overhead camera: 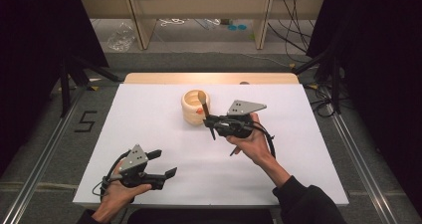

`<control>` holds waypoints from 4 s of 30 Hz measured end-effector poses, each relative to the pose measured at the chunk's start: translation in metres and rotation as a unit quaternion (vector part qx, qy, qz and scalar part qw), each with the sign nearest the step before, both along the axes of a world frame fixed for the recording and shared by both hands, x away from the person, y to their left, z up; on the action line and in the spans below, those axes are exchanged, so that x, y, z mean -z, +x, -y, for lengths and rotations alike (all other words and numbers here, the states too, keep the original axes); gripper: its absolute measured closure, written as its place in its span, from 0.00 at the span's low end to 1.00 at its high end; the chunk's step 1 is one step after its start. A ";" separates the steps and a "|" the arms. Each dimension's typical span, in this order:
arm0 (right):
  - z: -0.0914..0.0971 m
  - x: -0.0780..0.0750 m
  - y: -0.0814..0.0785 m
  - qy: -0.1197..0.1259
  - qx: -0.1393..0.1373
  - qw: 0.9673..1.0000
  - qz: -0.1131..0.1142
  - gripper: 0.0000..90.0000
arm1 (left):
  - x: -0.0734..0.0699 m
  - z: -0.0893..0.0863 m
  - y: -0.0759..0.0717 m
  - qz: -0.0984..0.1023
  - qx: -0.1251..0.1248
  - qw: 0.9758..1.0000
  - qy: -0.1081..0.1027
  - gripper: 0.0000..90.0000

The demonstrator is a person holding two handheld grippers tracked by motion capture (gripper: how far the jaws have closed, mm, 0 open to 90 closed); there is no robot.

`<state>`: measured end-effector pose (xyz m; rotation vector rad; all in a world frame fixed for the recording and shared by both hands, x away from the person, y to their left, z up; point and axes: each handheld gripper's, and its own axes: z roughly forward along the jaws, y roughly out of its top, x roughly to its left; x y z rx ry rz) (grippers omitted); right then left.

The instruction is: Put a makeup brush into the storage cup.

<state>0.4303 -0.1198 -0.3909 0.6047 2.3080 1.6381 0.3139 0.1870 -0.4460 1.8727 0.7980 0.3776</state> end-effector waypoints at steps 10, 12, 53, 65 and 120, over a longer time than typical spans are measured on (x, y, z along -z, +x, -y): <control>-0.009 -0.002 0.015 0.000 0.007 1.000 -0.001 0.87 | 0.000 0.001 -0.001 -0.015 -0.003 1.000 -0.009 0.21; -0.010 -0.004 0.017 0.003 0.005 1.000 -0.006 0.87 | 0.000 0.000 0.000 -0.008 -0.003 1.000 -0.002 0.21; -0.029 -0.017 0.078 0.021 0.050 0.998 -0.014 0.87 | 0.000 -0.002 0.001 -0.007 -0.006 1.000 -0.003 0.21; -0.027 -0.021 0.091 0.025 0.062 0.998 -0.020 0.87 | 0.000 -0.002 0.001 -0.007 -0.006 1.000 -0.002 0.21; -0.048 -0.006 0.135 0.050 0.113 0.992 -0.029 0.87 | 0.001 0.000 0.004 -0.005 0.011 1.000 0.004 0.21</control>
